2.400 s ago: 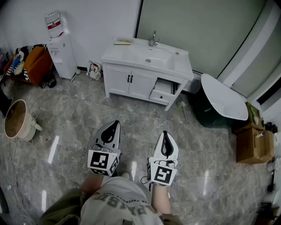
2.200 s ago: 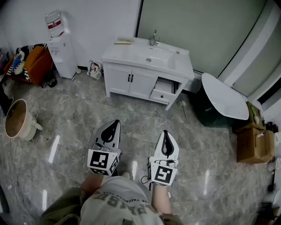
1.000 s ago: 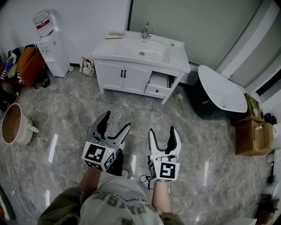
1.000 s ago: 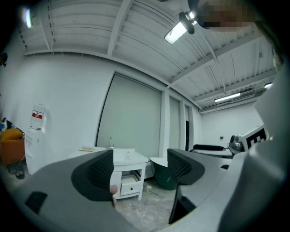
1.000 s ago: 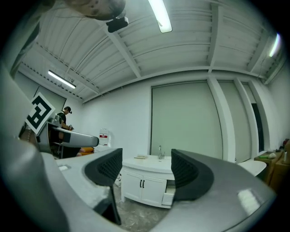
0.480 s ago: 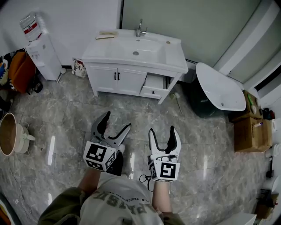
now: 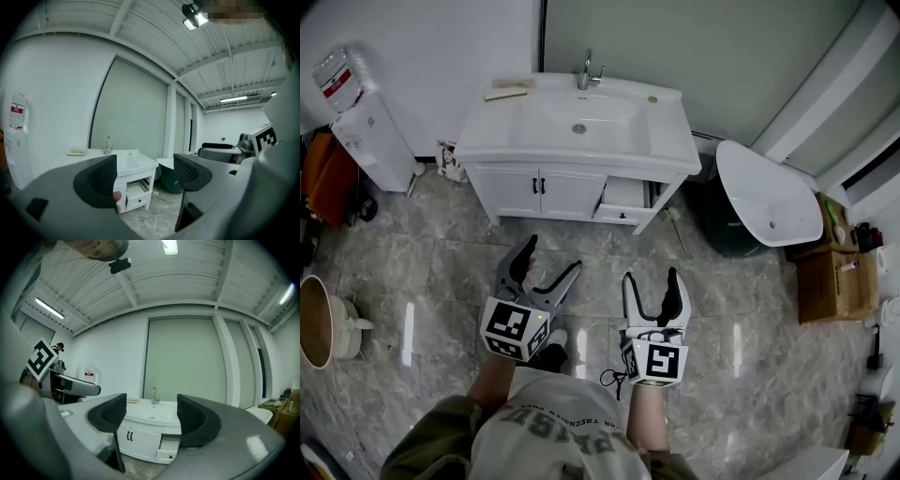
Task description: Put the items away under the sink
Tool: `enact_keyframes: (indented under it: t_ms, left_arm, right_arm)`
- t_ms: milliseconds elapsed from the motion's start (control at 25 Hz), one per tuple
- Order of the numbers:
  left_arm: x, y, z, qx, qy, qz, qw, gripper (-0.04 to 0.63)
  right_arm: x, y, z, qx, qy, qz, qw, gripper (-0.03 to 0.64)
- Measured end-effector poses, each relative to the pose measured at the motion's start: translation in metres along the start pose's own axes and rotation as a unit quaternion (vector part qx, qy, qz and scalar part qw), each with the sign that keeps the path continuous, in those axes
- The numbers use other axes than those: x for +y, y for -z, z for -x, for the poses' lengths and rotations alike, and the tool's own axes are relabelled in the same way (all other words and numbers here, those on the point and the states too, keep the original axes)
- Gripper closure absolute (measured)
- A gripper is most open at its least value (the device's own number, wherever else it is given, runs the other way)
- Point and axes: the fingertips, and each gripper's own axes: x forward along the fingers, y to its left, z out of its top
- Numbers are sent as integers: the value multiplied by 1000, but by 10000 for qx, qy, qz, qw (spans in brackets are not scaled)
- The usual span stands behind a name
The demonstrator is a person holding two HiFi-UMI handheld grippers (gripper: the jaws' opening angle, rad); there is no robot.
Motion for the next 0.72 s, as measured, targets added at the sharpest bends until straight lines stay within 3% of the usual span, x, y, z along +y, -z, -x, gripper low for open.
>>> enact_keyframes:
  t_ms: [240,720]
  left_arm:
    - [34,-15,-51,10,294,23,9996,233]
    - [47,-5,-116,216,526,234,9981,233]
  right_arm:
    - [-6,-5,-58,9,203,133,9997,288]
    - [-38,18,-113,280,381,6,9989,288]
